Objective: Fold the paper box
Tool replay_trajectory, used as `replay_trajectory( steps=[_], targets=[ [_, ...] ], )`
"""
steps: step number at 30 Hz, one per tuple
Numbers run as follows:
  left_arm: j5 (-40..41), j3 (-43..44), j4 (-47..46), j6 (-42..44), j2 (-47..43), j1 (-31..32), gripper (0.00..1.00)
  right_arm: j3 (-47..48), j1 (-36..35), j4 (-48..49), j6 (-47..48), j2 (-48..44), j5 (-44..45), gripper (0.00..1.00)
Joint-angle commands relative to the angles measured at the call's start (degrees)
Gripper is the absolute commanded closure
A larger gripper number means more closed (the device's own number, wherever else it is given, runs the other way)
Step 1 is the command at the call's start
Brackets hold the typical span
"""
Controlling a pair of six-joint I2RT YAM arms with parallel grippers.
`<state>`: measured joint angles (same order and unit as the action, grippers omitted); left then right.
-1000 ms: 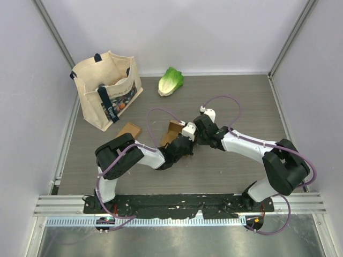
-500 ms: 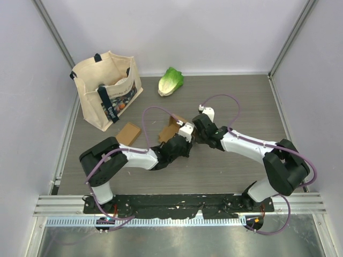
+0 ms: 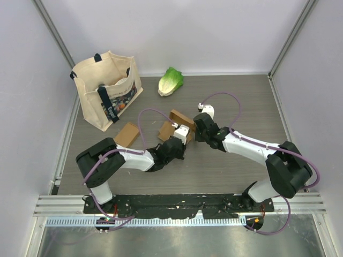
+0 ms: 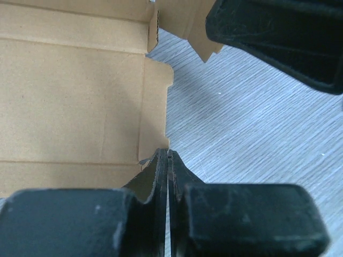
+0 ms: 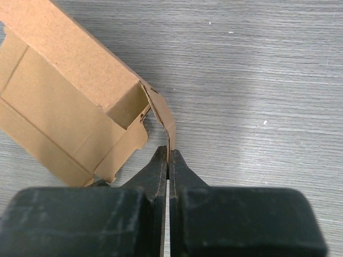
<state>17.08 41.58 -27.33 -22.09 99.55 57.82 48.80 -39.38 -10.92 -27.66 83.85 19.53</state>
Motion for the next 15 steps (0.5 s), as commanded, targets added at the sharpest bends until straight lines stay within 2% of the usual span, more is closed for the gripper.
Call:
replay_trajectory(
  steps=[1,4,7,10,11,15],
  targets=[
    [1.2,-1.24,-1.76,-0.85,-5.84,-0.34,0.9,-0.63,-0.18,2.92,2.43,-1.59,0.95,0.99],
    [1.55,-4.05,-4.13,-1.73,-10.24,-0.69,0.74,-0.98,-0.18,3.01,3.66,-0.89,0.42,1.0],
    [0.85,-4.05,-3.96,-2.43,-10.78,-2.1,0.72,-1.16,-0.18,3.18,3.75,-0.62,0.34,1.0],
    [0.41,-2.92,-3.26,-3.14,-8.41,-3.33,0.84,-1.16,-0.18,3.36,3.67,-0.53,0.25,1.0],
    [0.32,-1.87,-2.91,-3.05,-7.53,-3.42,0.91,-1.16,-0.18,3.27,3.67,-0.62,0.42,1.0],
    [-0.56,-0.1,-5.36,-2.26,-2.09,-3.59,0.98,-0.9,-0.09,3.62,3.49,-0.45,-0.1,1.0]
  ],
)
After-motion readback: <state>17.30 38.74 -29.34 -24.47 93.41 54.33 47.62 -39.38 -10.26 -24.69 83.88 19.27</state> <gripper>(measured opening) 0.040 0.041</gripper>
